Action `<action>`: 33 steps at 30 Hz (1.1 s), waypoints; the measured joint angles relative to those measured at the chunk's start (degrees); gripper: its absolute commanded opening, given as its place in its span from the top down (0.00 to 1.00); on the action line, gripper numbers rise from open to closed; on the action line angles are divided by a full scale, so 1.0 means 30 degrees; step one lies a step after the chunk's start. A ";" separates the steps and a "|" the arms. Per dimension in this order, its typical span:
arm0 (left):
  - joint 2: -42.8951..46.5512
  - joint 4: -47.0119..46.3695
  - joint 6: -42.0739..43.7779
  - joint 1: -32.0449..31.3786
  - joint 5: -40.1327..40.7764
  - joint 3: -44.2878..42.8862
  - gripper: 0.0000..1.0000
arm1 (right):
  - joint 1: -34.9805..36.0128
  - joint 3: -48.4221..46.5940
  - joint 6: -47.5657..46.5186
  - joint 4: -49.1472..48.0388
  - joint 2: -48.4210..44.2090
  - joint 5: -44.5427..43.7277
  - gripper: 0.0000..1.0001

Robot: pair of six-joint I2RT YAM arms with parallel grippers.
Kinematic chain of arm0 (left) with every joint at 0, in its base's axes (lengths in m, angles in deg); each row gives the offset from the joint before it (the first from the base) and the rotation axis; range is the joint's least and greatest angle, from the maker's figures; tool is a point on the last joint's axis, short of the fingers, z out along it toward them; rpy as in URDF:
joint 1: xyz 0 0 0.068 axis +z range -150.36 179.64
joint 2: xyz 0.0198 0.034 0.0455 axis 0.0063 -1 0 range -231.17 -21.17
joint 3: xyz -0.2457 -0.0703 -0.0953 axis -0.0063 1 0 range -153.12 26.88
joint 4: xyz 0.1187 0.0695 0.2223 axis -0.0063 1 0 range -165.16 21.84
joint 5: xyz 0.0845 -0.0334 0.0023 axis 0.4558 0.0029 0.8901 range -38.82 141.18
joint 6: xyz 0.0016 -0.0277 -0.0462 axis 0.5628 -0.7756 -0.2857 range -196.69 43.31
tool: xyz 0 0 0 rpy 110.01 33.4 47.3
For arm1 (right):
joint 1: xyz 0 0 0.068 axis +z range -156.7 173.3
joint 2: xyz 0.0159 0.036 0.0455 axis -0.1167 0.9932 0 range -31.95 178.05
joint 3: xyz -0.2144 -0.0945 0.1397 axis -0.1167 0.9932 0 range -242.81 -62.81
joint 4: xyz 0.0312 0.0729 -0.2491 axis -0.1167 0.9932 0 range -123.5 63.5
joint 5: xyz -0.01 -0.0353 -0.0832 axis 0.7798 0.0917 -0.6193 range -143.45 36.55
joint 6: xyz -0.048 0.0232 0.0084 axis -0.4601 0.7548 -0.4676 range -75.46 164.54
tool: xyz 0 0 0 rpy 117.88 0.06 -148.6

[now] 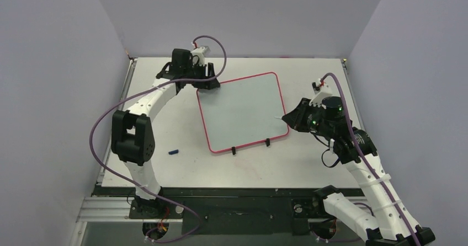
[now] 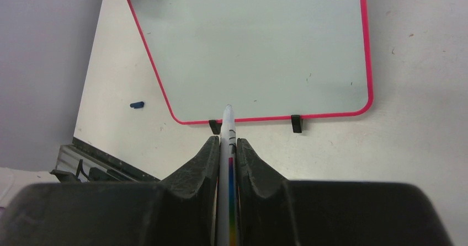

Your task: Write a sentence on the whiteboard

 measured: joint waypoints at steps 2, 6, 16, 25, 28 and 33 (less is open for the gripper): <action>0.0481 -0.0036 0.0000 -0.0051 0.0095 0.0597 0.46 | 0.0000 0.0000 -0.0022 0.0015 0.0000 0.0000 1.00; 0.1639 -0.0029 -0.0029 -0.0342 0.0386 0.1902 0.46 | 0.0007 0.0000 -0.0058 0.0015 0.0007 0.0000 1.00; 0.3096 0.0721 -0.0138 -0.1588 0.0357 0.3548 0.48 | 0.0160 0.0000 -0.0109 -0.0015 0.0321 0.0000 1.00; 0.2127 0.1333 0.0029 -0.1523 -0.0284 0.2688 0.58 | 0.2696 -0.1209 -0.0044 -0.0678 0.2579 -0.1188 1.00; 0.2091 0.1333 0.0015 -0.1479 -0.0423 0.2688 0.68 | 0.3512 -0.2091 -0.0044 -0.1100 0.3672 -0.1639 1.00; 0.2091 0.1319 -0.0138 -0.1479 -0.1668 0.2688 0.77 | 0.4823 -0.3388 0.0015 -0.2164 0.5362 -0.2572 1.00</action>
